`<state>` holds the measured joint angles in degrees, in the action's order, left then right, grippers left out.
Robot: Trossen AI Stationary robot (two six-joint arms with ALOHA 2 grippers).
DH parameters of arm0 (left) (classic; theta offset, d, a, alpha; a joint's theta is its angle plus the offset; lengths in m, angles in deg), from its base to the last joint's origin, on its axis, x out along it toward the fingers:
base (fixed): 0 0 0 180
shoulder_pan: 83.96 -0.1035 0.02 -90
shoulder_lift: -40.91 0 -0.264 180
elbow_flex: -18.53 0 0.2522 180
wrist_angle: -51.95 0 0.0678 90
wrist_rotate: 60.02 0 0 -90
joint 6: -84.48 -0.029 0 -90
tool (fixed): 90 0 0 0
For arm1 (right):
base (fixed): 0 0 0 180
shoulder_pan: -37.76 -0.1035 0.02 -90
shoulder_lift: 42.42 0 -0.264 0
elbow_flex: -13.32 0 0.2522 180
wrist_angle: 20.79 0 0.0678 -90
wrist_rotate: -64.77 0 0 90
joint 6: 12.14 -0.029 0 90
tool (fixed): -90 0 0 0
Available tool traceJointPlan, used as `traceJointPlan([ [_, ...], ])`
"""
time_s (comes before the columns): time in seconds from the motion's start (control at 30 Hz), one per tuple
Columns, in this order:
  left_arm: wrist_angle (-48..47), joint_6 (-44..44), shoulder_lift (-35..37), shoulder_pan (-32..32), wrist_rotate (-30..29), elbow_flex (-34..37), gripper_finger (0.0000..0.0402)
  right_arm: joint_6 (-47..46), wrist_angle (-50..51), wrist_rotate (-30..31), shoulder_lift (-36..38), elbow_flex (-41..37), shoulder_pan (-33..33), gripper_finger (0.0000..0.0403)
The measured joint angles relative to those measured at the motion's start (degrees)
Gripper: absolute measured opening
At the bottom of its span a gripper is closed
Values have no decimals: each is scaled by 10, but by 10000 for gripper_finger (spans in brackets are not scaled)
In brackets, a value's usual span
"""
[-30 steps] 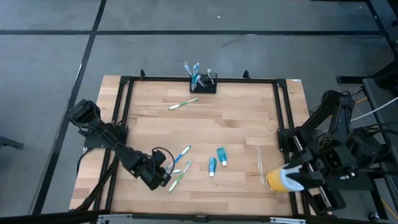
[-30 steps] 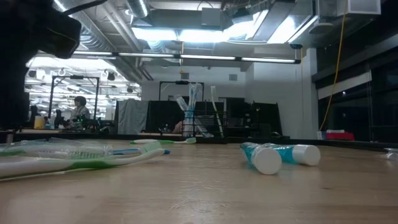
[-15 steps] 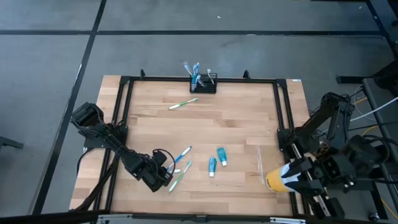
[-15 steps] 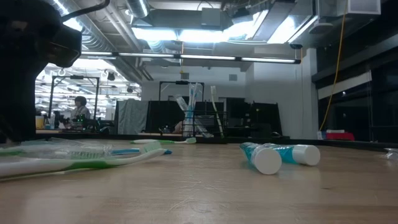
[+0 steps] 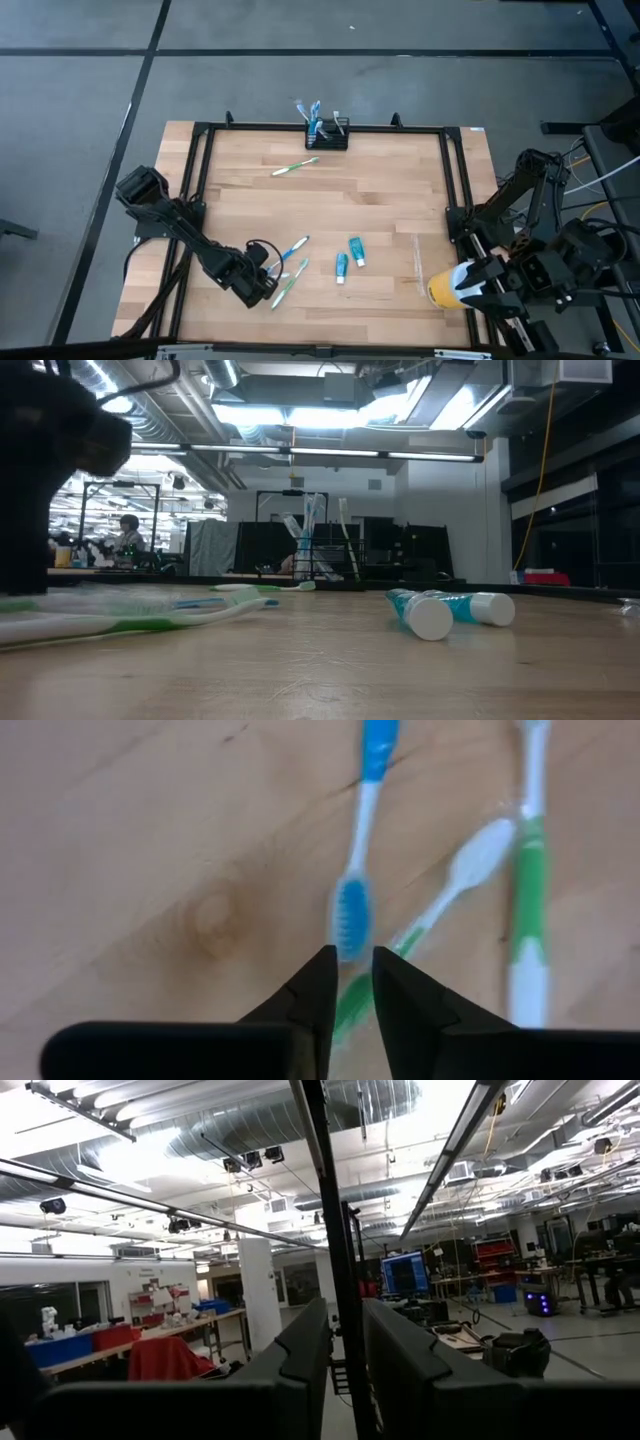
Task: Pick & Place toothbrushing station
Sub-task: Put the blue toothbrush into the wire organizer
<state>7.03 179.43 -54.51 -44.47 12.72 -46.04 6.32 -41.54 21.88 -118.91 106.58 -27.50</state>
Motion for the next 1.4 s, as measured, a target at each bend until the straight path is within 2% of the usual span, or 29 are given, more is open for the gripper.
traceJointPlan([
  [0.17, -4, 8, -24, -11, 18, -2, 11, 2, 0, 0, 0, 0, -4, 70],
  [0.27, -30, 39, -29, -27, 25, -4, 3, 1, -2, 0, 0, 0, -5, 70],
  [0.37, -61, 50, -24, -47, -10, -2, 3, 0, -2, 1, 0, 0, -5, 70],
  [0.4, -74, 47, -25, -55, -43, 0, 2, 0, -2, 3, 0, 0, -5, 70],
  [0.57, -96, 27, -25, -104, -73, 0, 2, 2, -3, 8, 0, 0, -5, 70],
  [0.63, -82, -23, -26, -136, -59, 2, 2, 2, -7, 14, 0, 0, -5, 70],
  [0.73, -11, -124, -24, -170, -18, 1, 1, 2, -7, 15, 1, 0, -6, 70],
  [0.87, 17, -142, -24, -192, 24, 0, 2, 0, -7, 15, 1, 0, -10, 70],
  [1.03, 7, -100, -24, -147, 29, -2, 1, -11, -14, 15, -6, 0, -16, 70],
  [1.23, 66, 3, -26, -69, 48, -9, 1, 9, -33, 20, -14, 0, -16, 70],
  [1.4, 102, -7, -26, -77, 19, -9, 1, 15, -39, 20, -14, 0, -16, 70],
])
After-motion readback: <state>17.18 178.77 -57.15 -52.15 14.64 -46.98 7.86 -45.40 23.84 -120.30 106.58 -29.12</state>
